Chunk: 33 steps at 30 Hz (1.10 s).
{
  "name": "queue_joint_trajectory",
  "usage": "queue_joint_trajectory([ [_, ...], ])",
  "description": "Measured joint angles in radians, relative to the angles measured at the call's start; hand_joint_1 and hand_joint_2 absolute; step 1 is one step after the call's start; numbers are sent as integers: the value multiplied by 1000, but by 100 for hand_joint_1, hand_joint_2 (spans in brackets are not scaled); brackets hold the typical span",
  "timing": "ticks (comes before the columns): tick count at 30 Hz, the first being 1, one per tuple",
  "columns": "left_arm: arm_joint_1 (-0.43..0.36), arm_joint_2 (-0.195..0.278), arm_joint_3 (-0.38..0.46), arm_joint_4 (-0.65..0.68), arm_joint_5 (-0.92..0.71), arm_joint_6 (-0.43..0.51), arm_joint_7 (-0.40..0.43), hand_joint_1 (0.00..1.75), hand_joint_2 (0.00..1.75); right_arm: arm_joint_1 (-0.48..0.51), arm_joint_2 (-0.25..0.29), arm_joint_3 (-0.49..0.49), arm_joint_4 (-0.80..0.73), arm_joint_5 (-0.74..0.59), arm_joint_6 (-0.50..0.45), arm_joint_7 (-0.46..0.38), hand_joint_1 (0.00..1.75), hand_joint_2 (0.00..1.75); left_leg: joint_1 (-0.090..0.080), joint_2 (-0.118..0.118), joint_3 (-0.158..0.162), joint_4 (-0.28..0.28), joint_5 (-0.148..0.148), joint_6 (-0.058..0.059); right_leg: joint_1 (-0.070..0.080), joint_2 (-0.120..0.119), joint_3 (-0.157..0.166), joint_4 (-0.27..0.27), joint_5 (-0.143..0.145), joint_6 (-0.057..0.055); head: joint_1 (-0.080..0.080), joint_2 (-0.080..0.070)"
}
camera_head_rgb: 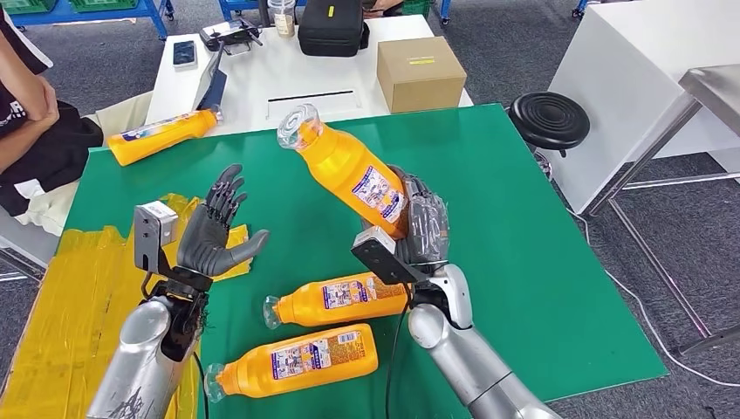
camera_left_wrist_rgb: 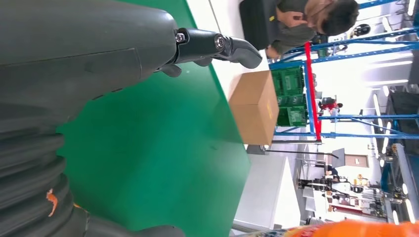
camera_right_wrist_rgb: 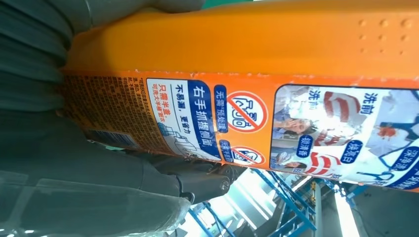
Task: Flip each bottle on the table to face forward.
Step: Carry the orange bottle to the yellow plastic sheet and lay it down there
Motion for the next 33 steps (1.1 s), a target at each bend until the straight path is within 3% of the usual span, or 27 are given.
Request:
queue_joint_trajectory([
  [13, -69, 2, -66, -5, 28, -4, 17, 0, 175, -33, 31, 38, 73, -20, -2, -3, 175, 175, 0, 0, 0, 0, 0, -1, 0, 0, 0, 0, 0, 0, 0, 0],
  [33, -87, -12, -140, 1, 117, -12, 18, 0, 175, -174, 199, 169, 323, 20, -30, -33, 175, 175, 0, 1, 0, 0, 1, -1, 0, 1, -1, 0, 0, 0, 0, 0],
])
